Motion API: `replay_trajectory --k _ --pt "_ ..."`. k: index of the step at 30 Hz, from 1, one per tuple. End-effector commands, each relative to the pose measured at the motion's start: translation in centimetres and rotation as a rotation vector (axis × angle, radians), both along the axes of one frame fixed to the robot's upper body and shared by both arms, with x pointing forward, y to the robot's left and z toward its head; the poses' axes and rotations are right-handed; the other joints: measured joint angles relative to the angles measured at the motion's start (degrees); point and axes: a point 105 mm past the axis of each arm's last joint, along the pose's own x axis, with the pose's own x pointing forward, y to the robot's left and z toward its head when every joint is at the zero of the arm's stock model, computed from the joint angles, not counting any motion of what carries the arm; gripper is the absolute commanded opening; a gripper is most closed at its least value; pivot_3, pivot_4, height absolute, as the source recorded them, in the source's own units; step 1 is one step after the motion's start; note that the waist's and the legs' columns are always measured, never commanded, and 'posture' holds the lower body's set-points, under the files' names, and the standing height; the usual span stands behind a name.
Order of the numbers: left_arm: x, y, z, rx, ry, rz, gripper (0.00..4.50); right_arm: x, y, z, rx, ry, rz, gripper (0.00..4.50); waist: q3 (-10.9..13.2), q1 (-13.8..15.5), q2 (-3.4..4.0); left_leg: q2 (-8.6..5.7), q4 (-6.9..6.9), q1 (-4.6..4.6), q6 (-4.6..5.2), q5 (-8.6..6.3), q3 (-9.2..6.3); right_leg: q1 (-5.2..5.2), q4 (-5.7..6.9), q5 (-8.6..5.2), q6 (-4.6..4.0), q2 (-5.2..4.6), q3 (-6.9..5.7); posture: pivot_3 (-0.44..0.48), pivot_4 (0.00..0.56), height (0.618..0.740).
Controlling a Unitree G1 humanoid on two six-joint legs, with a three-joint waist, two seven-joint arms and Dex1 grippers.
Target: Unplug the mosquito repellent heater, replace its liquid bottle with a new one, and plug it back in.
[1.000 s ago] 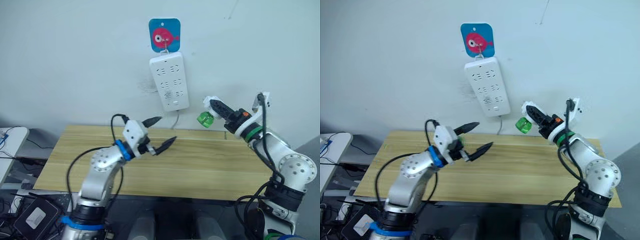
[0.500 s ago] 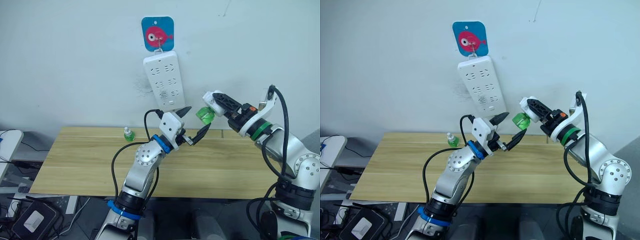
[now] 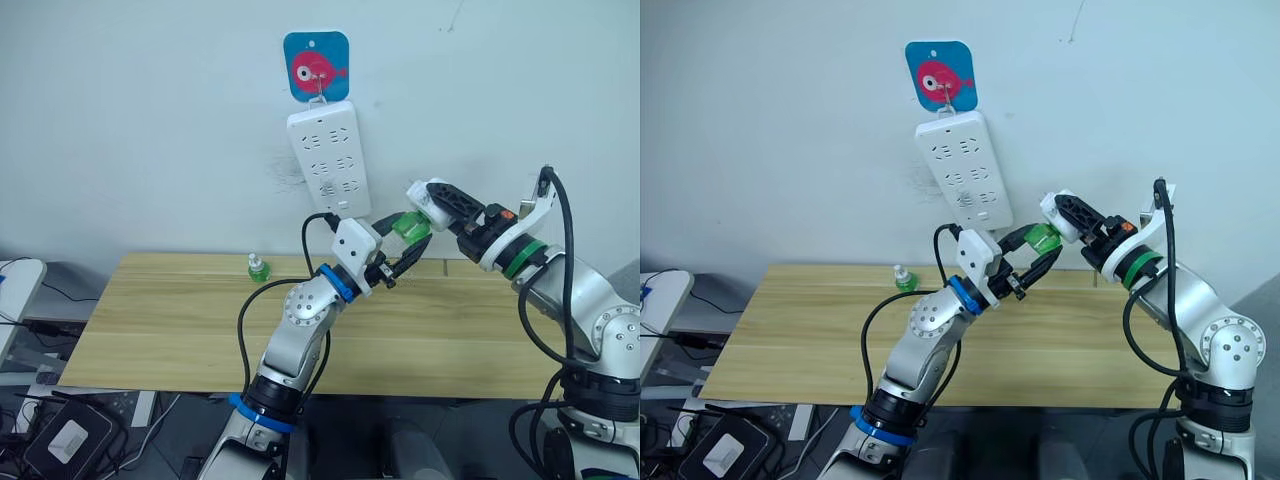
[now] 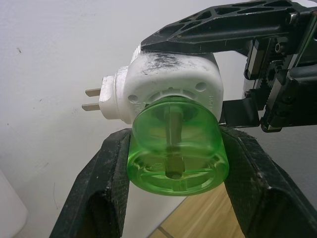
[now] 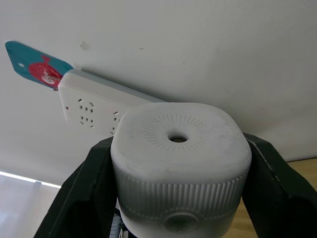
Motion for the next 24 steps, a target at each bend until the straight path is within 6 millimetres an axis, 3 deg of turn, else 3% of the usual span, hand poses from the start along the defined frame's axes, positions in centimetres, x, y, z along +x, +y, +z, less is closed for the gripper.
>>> replay_trajectory --k 1,2,7,15,20,24 --pt "-0.4 0.2 1.0 -0.047 -0.032 0.001 2.3 -0.8 0.3 1.3 0.021 -0.052 0.013 2.95 0.0 0.0 0.0 0.0 0.0 0.0 0.0 0.0 0.0 0.0 0.0 0.0 0.0 0.0 0.0 0.01 0.218 0.74" --pt "-0.4 0.2 1.0 -0.046 -0.031 0.003 2.3 -0.8 0.2 1.3 0.024 -0.051 0.013 2.95 0.0 0.0 0.0 0.0 0.0 0.0 0.0 0.0 0.0 0.0 0.0 0.0 0.0 0.0 0.01 0.007 0.219 0.74" --pt "-0.2 0.3 1.2 -0.005 -0.073 -0.012 2.3 -1.5 1.1 1.4 0.026 -0.051 0.098 4.5 0.2 0.0 -0.01 0.0 0.0 0.0 0.0 0.0 0.01 0.0 -0.02 0.0 0.0 0.0 0.01 -0.001 0.22 0.74" --pt "-1.1 1.0 0.7 0.207 -0.231 -0.249 2.3 -1.7 0.5 -0.8 -0.119 0.025 0.419 4.5 1.1 0.0 -0.05 -0.02 0.01 0.02 0.04 0.02 0.08 0.01 -0.02 0.0 -0.01 0.07 0.01 0.011 0.233 0.74" --pt "-1.9 1.7 -1.0 0.336 -0.295 -0.339 2.3 -3.9 -0.4 -1.4 -0.135 0.122 0.728 4.5 1.8 0.3 -0.02 0.0 -0.01 -0.04 0.06 0.01 0.02 0.0 -0.08 0.0 -0.02 -0.11 0.0 0.032 0.248 0.74" --pt "-2.5 2.0 -1.5 0.352 -0.31 -0.366 2.3 -5.0 -1.6 -1.4 -0.152 0.204 0.818 4.5 2.5 0.5 -0.14 -0.01 -0.03 -0.14 0.09 -0.01 -0.06 -0.04 -0.13 0.0 -0.02 -0.23 -0.06 0.047 0.262 0.74"
